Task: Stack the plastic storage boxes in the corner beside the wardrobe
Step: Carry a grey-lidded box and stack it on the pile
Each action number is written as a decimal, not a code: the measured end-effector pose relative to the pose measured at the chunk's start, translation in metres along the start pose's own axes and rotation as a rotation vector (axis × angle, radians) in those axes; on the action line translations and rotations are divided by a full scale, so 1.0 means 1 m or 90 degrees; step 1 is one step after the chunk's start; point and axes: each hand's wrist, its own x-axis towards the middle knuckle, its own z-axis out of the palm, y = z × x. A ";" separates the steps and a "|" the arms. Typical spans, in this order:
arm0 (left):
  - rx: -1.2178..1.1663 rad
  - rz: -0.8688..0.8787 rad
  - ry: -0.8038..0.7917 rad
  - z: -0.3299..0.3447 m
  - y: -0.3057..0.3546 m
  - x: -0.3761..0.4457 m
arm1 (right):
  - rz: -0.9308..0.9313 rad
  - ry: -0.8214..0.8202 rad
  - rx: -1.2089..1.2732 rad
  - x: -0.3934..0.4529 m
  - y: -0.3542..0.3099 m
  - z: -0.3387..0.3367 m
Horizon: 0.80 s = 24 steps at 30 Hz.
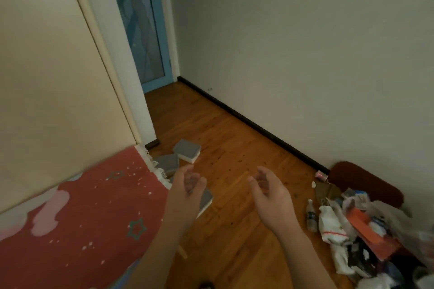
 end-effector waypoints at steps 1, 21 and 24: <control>-0.006 -0.016 0.016 0.006 -0.005 0.012 | 0.000 -0.023 -0.004 0.018 0.007 0.004; -0.032 -0.156 0.156 0.076 -0.029 0.239 | -0.043 -0.220 -0.038 0.302 0.024 0.071; -0.015 -0.177 0.180 0.088 -0.033 0.256 | -0.043 -0.264 -0.034 0.332 0.028 0.078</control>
